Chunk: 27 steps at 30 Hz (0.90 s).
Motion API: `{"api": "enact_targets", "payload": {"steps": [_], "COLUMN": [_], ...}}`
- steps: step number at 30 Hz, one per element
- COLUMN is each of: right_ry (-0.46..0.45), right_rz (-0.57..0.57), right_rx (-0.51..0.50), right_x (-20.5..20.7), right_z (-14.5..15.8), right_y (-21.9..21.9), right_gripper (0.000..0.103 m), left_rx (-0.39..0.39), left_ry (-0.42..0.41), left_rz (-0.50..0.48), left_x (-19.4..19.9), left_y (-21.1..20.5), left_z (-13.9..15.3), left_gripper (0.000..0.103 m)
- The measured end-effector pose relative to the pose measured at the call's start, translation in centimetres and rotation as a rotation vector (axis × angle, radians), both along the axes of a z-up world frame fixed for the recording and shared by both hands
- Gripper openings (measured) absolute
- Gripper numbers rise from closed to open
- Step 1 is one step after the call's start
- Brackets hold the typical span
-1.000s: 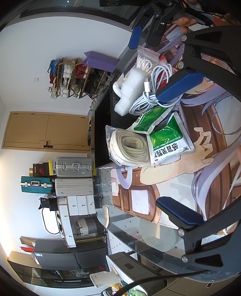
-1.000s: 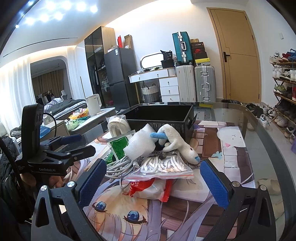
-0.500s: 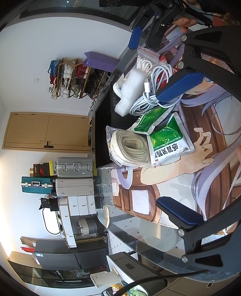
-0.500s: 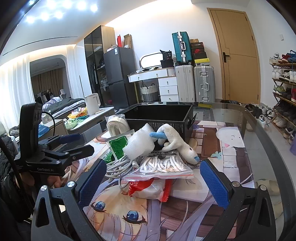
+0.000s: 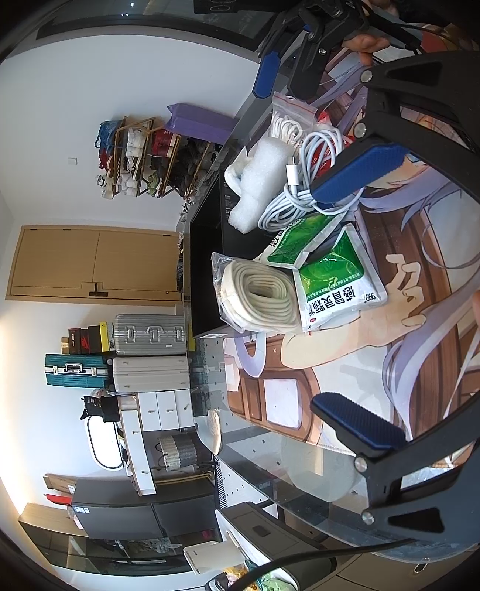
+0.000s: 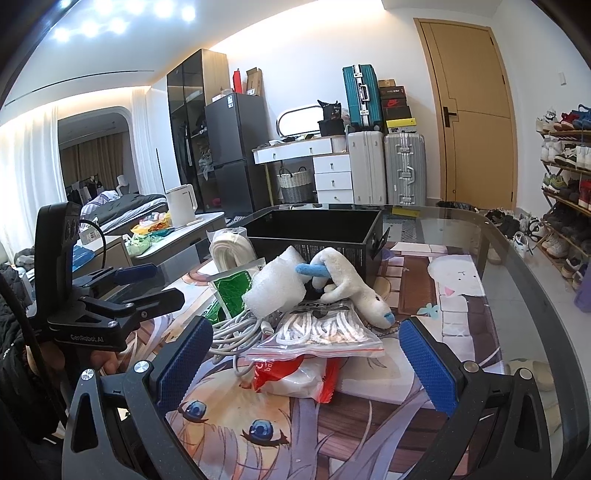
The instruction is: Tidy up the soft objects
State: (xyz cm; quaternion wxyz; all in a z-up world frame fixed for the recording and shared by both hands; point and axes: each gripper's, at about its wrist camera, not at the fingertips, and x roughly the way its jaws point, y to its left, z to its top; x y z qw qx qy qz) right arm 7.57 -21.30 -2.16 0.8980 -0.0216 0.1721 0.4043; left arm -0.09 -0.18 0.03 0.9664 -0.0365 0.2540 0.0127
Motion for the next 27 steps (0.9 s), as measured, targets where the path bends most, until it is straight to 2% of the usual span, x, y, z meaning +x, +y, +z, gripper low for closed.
{"api": "enact_targets", "payload": {"steps": [14,27], "right_ry": [0.0,-0.003], "right_rz": [-0.011,-0.058], "right_rx": [-0.036,-0.117], "right_x": [0.6,1.1], "right_z": [0.2,0.7], "right_y": [0.3,1.6], "right_gripper": [0.103,0.103], "left_rx": [0.005,-0.001], "left_ry": [0.006,0.025], "left_rz": [0.002,0.023], "left_x": [-0.3,0.6], "left_y": [0.1,0.8], "left_z": [0.4,0.7], "left_gripper": [0.103,0.103]}}
